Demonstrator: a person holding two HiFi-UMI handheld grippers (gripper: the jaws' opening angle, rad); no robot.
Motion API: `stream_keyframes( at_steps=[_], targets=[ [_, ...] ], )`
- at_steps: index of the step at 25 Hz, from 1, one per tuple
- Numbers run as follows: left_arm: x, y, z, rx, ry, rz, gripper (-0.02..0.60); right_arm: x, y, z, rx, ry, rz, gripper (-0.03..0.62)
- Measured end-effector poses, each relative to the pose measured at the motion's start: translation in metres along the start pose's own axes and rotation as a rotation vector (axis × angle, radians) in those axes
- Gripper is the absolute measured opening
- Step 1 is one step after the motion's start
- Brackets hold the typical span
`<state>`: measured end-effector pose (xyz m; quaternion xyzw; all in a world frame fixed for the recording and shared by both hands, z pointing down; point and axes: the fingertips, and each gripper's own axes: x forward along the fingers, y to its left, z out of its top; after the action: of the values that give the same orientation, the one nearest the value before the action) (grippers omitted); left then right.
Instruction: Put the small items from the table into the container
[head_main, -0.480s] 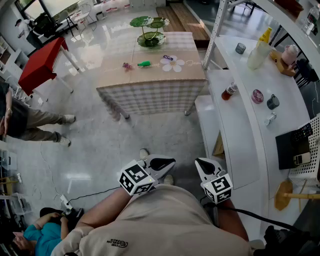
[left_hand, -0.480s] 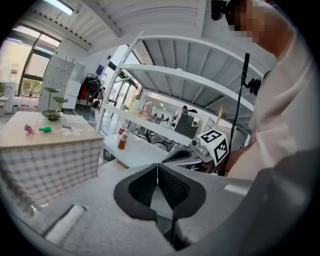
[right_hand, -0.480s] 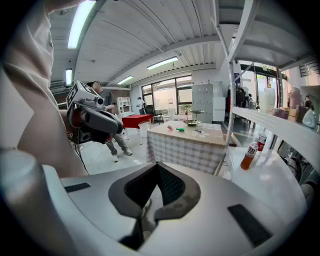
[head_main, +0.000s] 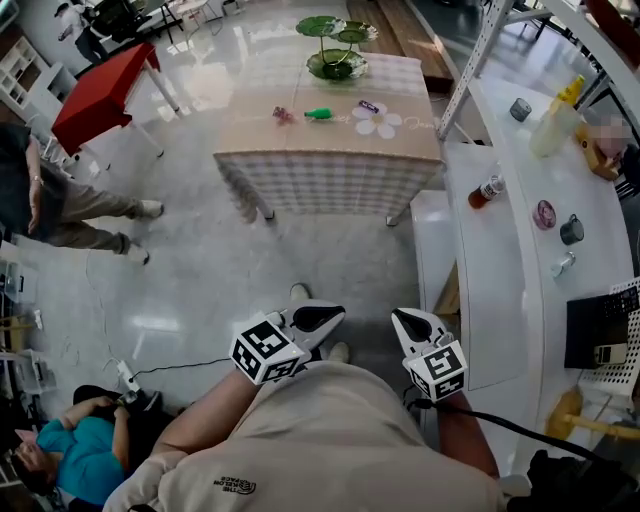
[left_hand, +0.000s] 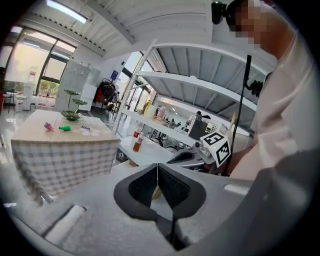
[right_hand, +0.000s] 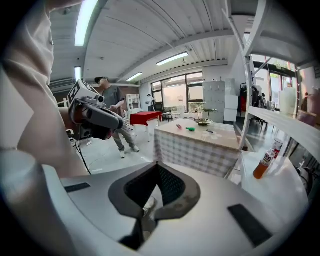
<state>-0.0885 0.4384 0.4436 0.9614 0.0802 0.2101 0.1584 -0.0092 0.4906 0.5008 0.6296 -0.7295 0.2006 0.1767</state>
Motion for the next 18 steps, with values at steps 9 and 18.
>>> stream_keyframes(
  at_steps=[9, 18],
  targets=[
    [-0.004, 0.068, 0.027, -0.003, -0.024, 0.034, 0.008, 0.058, -0.031, 0.042, -0.006, -0.025, -0.003, 0.018],
    [-0.022, 0.16, 0.069, -0.004, -0.056, 0.011, 0.008, 0.141, -0.053, 0.103, -0.034, 0.0, -0.016, 0.038]
  ],
)
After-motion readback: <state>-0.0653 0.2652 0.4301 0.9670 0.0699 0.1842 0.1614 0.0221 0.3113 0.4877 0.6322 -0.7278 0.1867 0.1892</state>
